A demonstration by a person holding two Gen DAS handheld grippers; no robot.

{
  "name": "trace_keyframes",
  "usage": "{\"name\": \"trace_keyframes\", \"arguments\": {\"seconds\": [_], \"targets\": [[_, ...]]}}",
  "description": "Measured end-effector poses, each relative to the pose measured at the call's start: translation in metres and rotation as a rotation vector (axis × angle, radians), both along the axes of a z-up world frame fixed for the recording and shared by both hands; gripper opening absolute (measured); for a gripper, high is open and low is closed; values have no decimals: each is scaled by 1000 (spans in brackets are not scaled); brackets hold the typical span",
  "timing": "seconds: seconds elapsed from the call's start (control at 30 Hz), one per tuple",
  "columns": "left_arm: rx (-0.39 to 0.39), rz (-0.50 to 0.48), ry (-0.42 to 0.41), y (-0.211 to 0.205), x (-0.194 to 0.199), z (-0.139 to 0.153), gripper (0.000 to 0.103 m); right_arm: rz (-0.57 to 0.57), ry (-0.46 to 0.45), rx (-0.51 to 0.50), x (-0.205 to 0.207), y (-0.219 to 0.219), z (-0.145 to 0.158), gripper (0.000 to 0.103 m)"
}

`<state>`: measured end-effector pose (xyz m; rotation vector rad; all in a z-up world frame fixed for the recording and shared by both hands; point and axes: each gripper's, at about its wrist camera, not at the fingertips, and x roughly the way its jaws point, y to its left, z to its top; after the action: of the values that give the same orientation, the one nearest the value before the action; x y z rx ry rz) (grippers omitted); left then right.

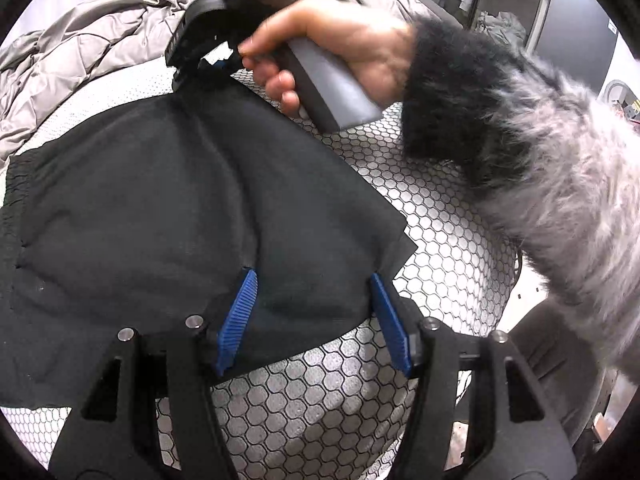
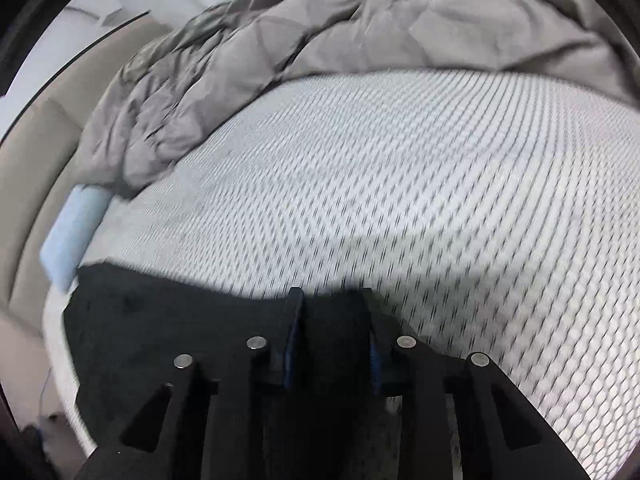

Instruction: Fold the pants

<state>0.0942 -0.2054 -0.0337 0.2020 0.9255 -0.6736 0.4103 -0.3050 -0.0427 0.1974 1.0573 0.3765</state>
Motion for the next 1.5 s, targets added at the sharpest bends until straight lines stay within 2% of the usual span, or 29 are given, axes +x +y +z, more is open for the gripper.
{"name": "trace_keyframes", "arguments": {"seconds": [0.1,0.17,0.27,0.33,0.4,0.5,0.53,0.6,0.67,0.73,0.8,0.87,0.97,1.03,1.07,1.1,1.17,1.2,1.27,1.33,1.37,1.43,1.5], "targets": [[-12,-1,0,4,1,8,59,-52,12,22,-3,-7,14,33],[-49,-2,6,17,0,20,59,-79,-35,44,-29,-22,34,43],[-105,74,-28,53,2,39,59,-118,-111,66,-85,-50,56,44],[-131,120,-46,75,8,45,61,-93,-144,44,-127,-56,64,44],[-149,205,-73,104,18,45,61,-11,-176,38,-173,-49,65,44],[-138,253,-59,122,36,32,61,109,-170,24,-208,-19,53,44],[-115,250,-27,126,43,23,61,143,-168,21,-210,-5,48,44],[-75,232,-16,130,60,12,61,232,-156,-28,-215,23,30,44],[-24,239,-30,137,58,6,61,298,-132,-136,-218,39,9,41],[10,251,-33,144,54,2,61,318,-167,-240,-224,38,4,40],[4,258,-29,150,56,5,61,285,-192,-300,-231,24,9,41],[-8,248,-41,142,64,16,61,250,-196,-285,-235,12,15,41],[-55,202,-65,129,69,38,61,247,-225,-227,-236,16,27,41],[-37,162,-37,117,82,34,60,281,-232,-165,-225,32,32,41],[-27,162,-14,115,89,28,53,292,-226,-163,-218,40,31,41],[-17,179,5,117,92,21,40,296,-217,-177,-211,47,28,41],[-21,207,34,127,101,16,23,278,-172,-241,-201,59,15,39],[-29,210,37,131,102,15,17,278,-158,-279,-202,62,9,36],[-11,244,24,146,100,15,16,266,-187,-364,-205,56,8,36],[-13,266,17,156,98,13,16,196,-212,-469,-208,41,11,36],[-19,279,19,162,96,13,17,167,-206,-478,-207,33,12,36],[-30,298,25,166,94,17,16,130,-195,-424,-209,23,15,36],[-37,279,5,162,95,28,17,149,-210,-382,-213,29,22,36]]}}
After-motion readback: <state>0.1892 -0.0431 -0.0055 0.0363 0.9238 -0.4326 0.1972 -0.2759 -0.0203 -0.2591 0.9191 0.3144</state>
